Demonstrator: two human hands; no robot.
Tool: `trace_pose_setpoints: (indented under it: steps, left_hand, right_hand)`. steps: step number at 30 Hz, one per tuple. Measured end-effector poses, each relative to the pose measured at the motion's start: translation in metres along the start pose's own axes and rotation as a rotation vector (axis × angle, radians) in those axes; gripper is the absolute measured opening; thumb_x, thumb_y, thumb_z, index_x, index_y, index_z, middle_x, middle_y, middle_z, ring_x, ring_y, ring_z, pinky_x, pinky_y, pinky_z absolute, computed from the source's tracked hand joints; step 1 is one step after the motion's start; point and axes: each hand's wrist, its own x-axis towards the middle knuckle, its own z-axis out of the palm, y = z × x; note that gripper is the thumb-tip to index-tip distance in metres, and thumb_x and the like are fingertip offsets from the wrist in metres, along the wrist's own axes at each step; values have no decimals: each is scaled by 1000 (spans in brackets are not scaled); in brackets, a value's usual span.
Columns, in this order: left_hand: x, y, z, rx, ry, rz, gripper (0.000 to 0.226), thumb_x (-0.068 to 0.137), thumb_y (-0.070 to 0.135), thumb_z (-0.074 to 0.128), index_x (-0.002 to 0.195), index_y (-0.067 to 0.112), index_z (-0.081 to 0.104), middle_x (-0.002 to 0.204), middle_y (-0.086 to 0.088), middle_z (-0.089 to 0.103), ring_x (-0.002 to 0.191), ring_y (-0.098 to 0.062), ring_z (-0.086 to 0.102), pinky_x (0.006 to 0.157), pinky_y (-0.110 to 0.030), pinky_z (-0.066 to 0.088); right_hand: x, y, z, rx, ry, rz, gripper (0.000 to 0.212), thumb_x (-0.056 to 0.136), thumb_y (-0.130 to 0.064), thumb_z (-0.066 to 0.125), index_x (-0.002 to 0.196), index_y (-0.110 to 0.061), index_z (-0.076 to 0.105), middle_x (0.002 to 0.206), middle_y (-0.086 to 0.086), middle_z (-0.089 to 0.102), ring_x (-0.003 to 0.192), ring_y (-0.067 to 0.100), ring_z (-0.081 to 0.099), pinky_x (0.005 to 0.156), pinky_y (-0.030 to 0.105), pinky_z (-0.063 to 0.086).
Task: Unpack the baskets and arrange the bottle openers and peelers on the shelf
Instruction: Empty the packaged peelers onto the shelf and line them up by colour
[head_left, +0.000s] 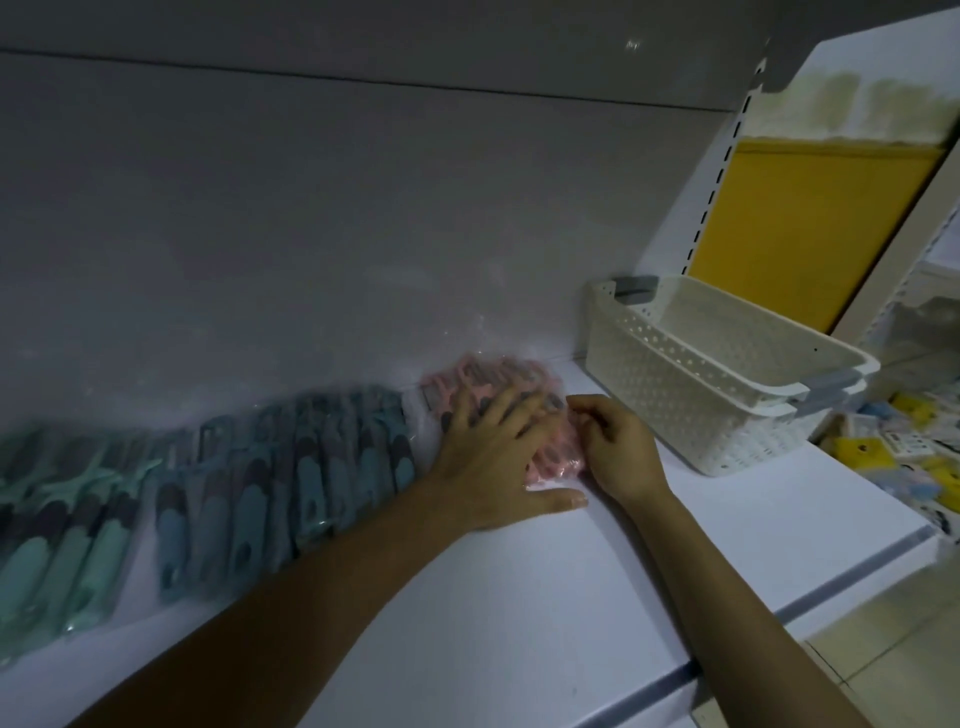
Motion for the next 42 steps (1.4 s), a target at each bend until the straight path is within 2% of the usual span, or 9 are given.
trace_pose_setpoints:
  steps: [4,10,16,22,28,31,35,38,42]
  left_hand:
    - [0,8,2,-148,92,-29,67,87,65,31,140,26,38,154,3,30,142,-24,22,111,-52,20]
    - [2,10,6,-231,107,17,59,85,51,37,135,21,45,147,1,41,141,-26,24,113,-48,18]
    - [-3,13,6,-198,127,11,61,85,53,36,132,17,46,143,-3,44,136,-27,31,109,-48,23]
    - [-2,13,6,-146,120,18,53,86,50,44,130,21,49,140,1,46,136,-25,30,109,-49,25]
    - [-2,12,8,-144,129,6,61,86,54,36,139,23,41,144,2,44,137,-25,32,110,-49,25]
    - [0,14,8,-125,105,14,58,88,54,33,139,28,38,145,2,41,137,-25,30,109,-53,26]
    - [3,15,-1,-112,-47,6,62,93,57,29,144,22,27,154,-3,24,143,-26,16,112,-59,14]
    - [-1,15,-25,-213,-128,-50,71,94,56,35,147,12,19,156,-6,17,144,-26,11,114,-58,4]
    - [-48,-5,-63,-218,58,-26,64,94,47,43,146,12,29,155,-6,24,144,-17,15,118,-46,2]
  right_hand:
    - [4,3,-2,-50,-47,125,28,94,-16,44,118,-20,58,109,5,69,99,26,64,91,45,48]
    - [45,-21,-1,54,-165,312,34,95,-13,46,128,-7,49,120,19,60,106,35,60,94,48,48]
    - [72,-44,10,5,-262,508,7,86,-4,57,88,3,59,88,22,60,71,27,58,61,35,49]
    - [64,-43,25,-386,47,118,13,86,-12,57,91,-3,65,90,14,66,84,30,64,72,37,53]
    - [74,-38,9,-249,-153,106,30,93,-20,49,68,-5,56,61,8,51,62,23,49,58,30,39]
    - [51,-31,6,-26,-302,28,39,101,-40,34,102,-16,65,107,3,66,93,15,58,90,32,43]
    - [43,-31,11,-31,-524,100,62,99,-55,19,146,-19,37,153,9,33,139,24,34,118,41,19]
    - [40,-52,8,-198,-232,-105,47,103,-40,30,131,-10,53,135,16,54,121,28,52,104,39,38]
    - [10,-91,24,120,-102,-206,28,101,-20,41,96,-7,65,89,6,68,82,20,61,76,31,47]
